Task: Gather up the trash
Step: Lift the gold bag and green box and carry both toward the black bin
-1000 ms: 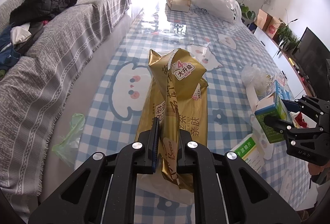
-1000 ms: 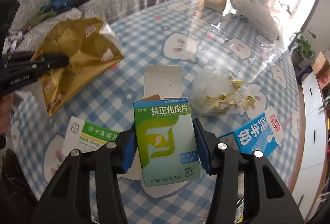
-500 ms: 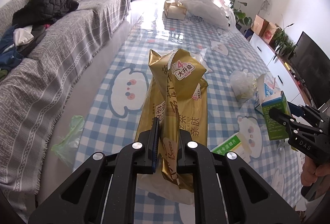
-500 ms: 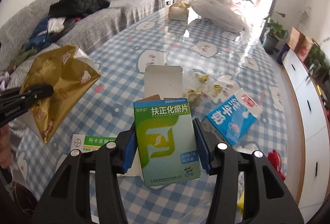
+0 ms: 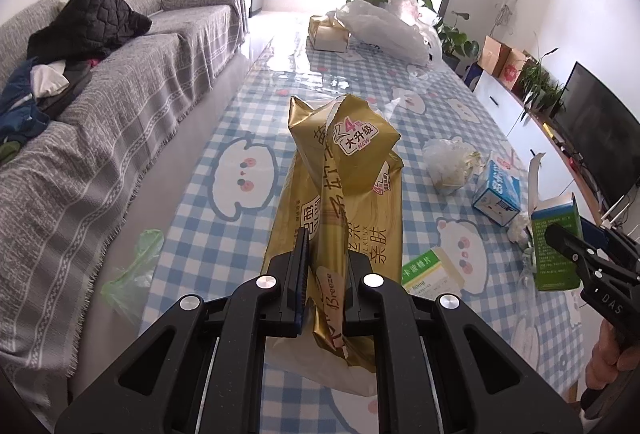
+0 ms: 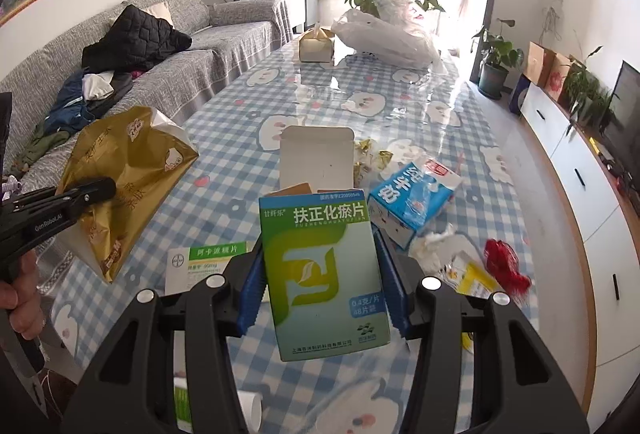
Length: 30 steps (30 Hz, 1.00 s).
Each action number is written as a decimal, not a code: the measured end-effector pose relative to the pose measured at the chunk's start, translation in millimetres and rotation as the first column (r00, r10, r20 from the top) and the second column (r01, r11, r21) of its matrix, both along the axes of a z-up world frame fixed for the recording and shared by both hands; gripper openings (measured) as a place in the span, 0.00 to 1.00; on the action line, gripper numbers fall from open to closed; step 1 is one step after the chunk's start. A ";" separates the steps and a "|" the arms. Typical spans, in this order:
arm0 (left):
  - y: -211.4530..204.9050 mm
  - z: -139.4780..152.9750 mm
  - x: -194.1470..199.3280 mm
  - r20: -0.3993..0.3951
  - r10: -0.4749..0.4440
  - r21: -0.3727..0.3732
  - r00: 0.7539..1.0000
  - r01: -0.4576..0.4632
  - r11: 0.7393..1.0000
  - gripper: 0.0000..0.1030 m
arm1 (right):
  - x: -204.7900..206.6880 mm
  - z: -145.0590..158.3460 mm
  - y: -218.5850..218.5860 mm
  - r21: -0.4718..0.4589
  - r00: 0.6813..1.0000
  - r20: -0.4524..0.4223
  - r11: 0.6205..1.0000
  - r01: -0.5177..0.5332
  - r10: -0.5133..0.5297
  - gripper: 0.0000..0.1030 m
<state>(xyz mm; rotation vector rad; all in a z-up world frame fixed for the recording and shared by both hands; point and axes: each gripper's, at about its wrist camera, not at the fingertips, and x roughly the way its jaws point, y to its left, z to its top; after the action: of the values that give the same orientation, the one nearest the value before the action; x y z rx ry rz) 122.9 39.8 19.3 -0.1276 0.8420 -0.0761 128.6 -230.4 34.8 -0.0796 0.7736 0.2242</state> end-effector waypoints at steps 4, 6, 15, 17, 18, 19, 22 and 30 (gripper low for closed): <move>2.9 -1.2 -17.5 -0.003 -0.003 -0.015 1.000 0.003 1.000 0.10 | -15.5 -1.1 -2.3 0.007 1.000 0.000 1.000 0.005 -0.005 0.47; 3.9 -0.3 -24.6 0.002 -0.002 -0.016 1.000 0.002 1.000 0.10 | -23.8 -2.7 -2.0 -0.007 1.000 0.009 1.000 0.007 -0.007 0.47; -1.0 1.8 -60.5 0.015 -0.008 -0.034 1.000 0.008 0.999 0.10 | -56.1 -3.6 -12.6 0.017 1.000 0.005 0.999 0.030 -0.030 0.47; -2.0 -0.1 -68.2 0.013 -0.007 -0.035 1.000 0.007 0.999 0.10 | -63.5 -1.8 -14.0 0.013 0.999 0.011 0.999 0.038 -0.038 0.47; -1.9 -0.5 -72.9 0.013 -0.006 -0.041 1.000 0.006 0.999 0.10 | -66.7 -1.4 -13.6 0.011 0.999 0.013 0.999 0.039 -0.039 0.47; -1.5 -0.4 -76.3 0.013 -0.005 -0.046 1.000 0.006 0.999 0.10 | -71.5 -0.8 -12.9 0.010 0.999 0.017 0.999 0.038 -0.038 0.47; -2.0 2.4 -90.0 0.025 0.000 -0.051 1.000 0.002 0.999 0.10 | -83.0 0.4 -11.2 0.014 0.999 0.016 0.999 0.036 -0.036 0.47; -11.5 5.6 -124.2 0.046 0.001 -0.059 0.999 0.002 0.998 0.10 | -115.6 -1.2 -13.0 0.031 0.999 0.026 0.998 0.045 -0.046 0.47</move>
<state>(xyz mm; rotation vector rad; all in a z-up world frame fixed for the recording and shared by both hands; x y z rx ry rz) -1.3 28.3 25.0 -0.1809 0.7938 -0.1039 13.0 -243.4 33.6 -0.0361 0.7448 0.1910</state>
